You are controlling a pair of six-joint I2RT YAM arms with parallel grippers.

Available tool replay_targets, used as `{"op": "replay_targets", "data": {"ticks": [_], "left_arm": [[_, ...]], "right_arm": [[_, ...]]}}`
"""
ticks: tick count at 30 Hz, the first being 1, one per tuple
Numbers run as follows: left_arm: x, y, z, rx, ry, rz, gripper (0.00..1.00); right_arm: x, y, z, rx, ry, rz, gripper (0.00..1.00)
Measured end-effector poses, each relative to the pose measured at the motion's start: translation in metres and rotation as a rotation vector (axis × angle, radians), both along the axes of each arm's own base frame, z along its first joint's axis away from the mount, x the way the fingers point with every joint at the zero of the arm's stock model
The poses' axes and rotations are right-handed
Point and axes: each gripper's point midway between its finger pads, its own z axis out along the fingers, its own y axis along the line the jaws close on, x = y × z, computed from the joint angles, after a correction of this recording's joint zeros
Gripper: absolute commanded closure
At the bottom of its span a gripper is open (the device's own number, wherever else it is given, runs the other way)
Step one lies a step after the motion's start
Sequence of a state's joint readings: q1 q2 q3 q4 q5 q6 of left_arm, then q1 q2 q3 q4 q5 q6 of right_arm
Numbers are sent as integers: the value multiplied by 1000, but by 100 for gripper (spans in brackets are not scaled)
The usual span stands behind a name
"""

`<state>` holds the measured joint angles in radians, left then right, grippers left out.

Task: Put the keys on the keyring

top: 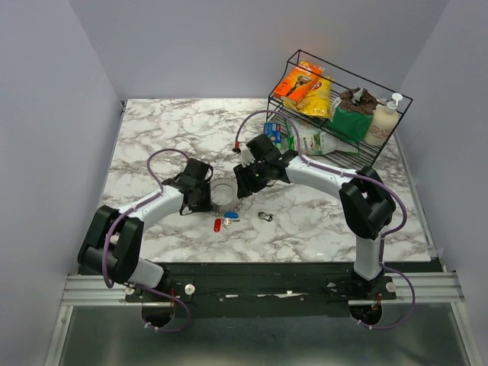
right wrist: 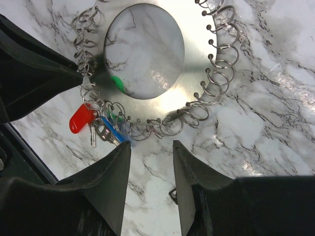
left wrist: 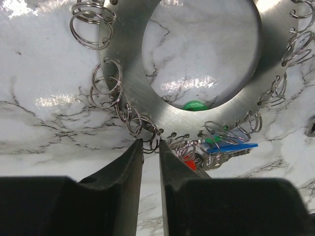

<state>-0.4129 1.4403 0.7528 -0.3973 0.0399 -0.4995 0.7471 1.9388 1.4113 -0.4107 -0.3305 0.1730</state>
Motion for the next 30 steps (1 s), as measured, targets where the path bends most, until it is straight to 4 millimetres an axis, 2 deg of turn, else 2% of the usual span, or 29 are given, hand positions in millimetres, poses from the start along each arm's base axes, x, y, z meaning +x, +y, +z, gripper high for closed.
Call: {"op": "replay_targets", "data": {"ticks": [3, 8, 21, 26, 30], "left_arm": [[5, 0, 2, 1, -19, 3, 82], [8, 0, 2, 7, -34, 10, 99], [12, 6, 7, 35, -59, 22, 100], [17, 6, 24, 34, -94, 13, 100], [25, 3, 42, 19, -137, 6, 100]], "right_arm": [[0, 0, 0, 0, -1, 1, 51], [0, 0, 0, -1, -1, 2, 51], [0, 0, 0, -2, -4, 7, 51], [-1, 0, 5, 9, -13, 18, 51], [-3, 3, 18, 40, -24, 35, 51]]}}
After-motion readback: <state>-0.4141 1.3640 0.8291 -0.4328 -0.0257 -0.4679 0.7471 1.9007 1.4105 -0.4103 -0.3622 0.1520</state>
